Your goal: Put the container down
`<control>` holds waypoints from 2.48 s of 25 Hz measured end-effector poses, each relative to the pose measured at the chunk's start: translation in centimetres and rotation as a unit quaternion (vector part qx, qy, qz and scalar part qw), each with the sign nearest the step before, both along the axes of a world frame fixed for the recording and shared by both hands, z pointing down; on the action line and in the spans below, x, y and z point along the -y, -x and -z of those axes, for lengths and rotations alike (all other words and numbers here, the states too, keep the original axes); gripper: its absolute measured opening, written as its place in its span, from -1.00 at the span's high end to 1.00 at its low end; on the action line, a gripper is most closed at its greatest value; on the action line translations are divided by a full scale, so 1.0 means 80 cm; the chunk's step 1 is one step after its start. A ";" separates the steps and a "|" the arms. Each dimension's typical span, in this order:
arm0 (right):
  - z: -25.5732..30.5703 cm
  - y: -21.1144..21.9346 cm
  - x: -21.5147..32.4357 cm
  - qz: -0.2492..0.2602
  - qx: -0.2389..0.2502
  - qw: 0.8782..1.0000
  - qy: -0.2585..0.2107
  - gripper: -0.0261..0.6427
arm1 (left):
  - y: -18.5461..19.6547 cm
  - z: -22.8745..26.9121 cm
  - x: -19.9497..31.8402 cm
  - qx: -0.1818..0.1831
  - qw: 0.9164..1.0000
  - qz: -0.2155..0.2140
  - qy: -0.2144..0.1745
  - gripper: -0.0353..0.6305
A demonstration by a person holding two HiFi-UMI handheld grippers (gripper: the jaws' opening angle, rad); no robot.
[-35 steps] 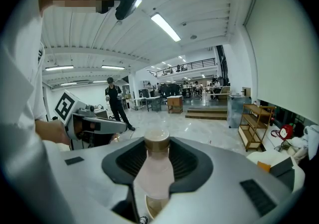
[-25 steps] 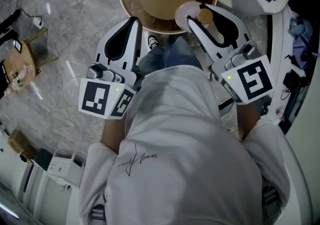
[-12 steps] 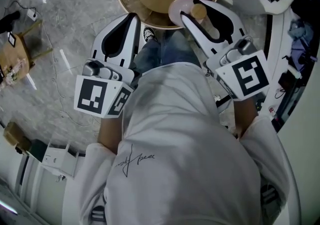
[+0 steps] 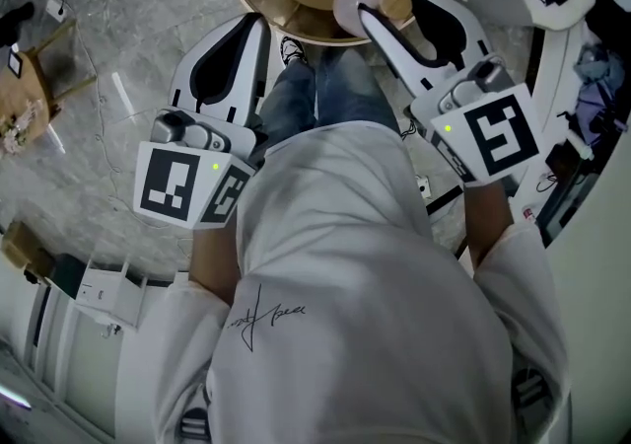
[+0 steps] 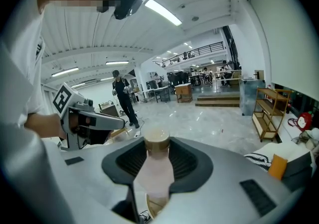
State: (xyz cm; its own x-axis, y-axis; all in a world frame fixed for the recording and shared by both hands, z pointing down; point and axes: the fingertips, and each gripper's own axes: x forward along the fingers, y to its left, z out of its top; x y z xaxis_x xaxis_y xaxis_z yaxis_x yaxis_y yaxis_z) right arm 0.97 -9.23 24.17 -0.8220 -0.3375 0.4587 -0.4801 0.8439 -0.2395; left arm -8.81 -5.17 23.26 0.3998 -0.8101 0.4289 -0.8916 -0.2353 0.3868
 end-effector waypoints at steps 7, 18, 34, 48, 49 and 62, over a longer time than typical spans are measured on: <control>-0.025 0.003 0.012 0.015 -0.007 1.000 -0.002 0.48 | 0.004 -0.027 0.001 -0.003 1.000 0.012 0.019 0.84; -0.070 -0.004 0.030 0.021 -0.015 1.000 0.011 0.48 | -0.004 -0.063 0.009 0.001 0.999 0.008 0.036 0.84; -0.135 0.001 0.041 0.039 -0.017 0.999 0.020 0.48 | -0.004 -0.126 0.004 -0.006 0.997 0.022 0.071 0.84; -0.181 0.003 0.044 0.064 -0.024 0.998 0.010 0.48 | 0.016 -0.178 0.017 -0.046 0.992 0.071 0.091 0.84; -0.184 0.003 0.046 0.065 -0.021 0.998 0.010 0.48 | 0.014 -0.182 0.018 -0.036 0.993 0.068 0.091 0.84; -0.235 0.008 0.061 0.077 -0.016 0.997 -0.011 0.48 | -0.005 -0.236 0.028 0.028 0.992 0.055 0.106 0.84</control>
